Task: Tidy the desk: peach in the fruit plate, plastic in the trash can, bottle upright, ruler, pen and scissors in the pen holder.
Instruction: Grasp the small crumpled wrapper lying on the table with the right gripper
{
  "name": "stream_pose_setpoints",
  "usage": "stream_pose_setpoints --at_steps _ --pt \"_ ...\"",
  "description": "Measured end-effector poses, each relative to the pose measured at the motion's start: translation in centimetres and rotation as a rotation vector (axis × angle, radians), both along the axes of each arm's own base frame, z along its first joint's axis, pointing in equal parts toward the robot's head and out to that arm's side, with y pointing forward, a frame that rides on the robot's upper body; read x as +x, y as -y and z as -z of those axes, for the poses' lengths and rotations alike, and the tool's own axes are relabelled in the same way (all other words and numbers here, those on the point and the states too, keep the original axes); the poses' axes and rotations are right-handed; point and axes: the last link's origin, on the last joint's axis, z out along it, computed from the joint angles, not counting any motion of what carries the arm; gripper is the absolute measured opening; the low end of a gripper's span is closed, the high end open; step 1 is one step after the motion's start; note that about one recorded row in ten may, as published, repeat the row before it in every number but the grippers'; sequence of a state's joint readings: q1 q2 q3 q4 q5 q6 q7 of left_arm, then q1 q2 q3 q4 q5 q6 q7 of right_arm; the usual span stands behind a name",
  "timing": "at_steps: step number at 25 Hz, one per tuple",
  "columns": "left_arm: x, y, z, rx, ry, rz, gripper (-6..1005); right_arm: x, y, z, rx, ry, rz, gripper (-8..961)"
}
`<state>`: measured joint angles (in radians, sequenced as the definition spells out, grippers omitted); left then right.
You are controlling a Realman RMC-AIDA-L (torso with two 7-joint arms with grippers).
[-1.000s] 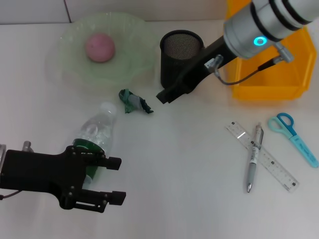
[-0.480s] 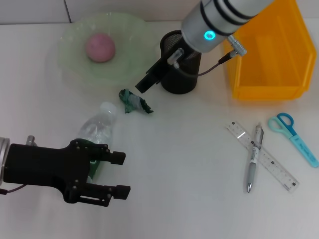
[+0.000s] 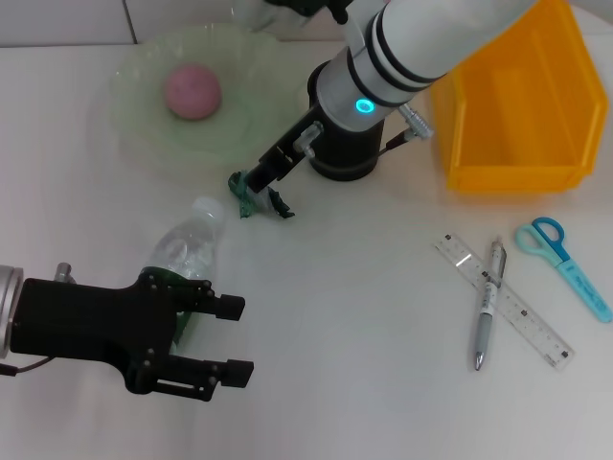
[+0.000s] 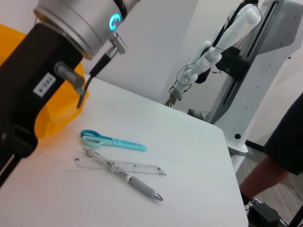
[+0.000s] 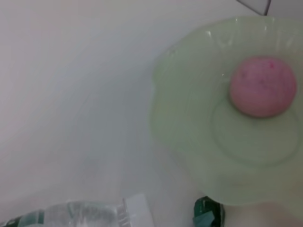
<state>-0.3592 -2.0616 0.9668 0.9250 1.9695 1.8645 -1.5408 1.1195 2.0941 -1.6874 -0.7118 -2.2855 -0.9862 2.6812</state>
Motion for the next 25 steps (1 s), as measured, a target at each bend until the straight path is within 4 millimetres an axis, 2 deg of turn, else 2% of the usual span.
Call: stream_pose_setpoints --at_steps 4,23,25 --pt "0.0 0.0 0.0 0.0 -0.001 -0.001 769 0.6 0.3 0.9 0.003 0.022 -0.021 692" --pt "0.5 -0.4 0.7 -0.023 0.014 -0.006 764 2.6 0.9 2.2 0.027 0.033 -0.052 685" --pt "0.5 -0.4 0.7 -0.023 0.014 -0.006 763 2.6 1.0 2.4 0.026 0.026 -0.054 650"
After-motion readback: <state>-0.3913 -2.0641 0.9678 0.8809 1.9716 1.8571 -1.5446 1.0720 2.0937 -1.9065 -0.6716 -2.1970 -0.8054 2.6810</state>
